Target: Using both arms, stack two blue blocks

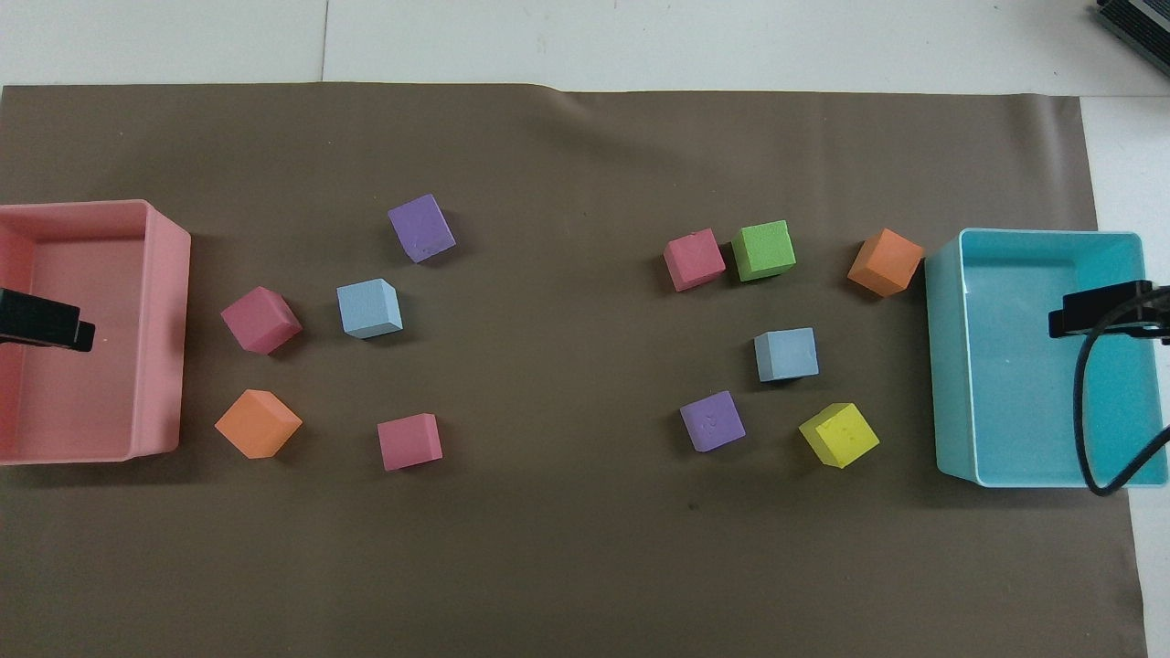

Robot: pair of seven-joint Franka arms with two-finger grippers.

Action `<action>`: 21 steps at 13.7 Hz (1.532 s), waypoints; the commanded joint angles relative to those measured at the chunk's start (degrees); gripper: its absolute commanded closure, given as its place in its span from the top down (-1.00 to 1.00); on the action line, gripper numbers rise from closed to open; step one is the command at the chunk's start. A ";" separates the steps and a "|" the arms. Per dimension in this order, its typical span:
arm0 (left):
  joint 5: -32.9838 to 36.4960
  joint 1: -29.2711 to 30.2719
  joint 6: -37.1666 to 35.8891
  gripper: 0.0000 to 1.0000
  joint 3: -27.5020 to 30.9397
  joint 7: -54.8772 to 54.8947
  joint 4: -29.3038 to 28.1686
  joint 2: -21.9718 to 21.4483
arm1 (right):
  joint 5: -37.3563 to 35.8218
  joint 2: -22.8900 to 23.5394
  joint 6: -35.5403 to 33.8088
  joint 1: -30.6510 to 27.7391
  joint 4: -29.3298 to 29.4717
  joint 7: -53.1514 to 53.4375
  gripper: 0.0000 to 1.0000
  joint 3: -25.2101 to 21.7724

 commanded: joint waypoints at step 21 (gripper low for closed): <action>0.55 0.52 5.05 1.00 0.06 4.48 0.11 1.04 | -0.54 -3.83 2.26 1.10 -8.93 -2.84 1.00 0.77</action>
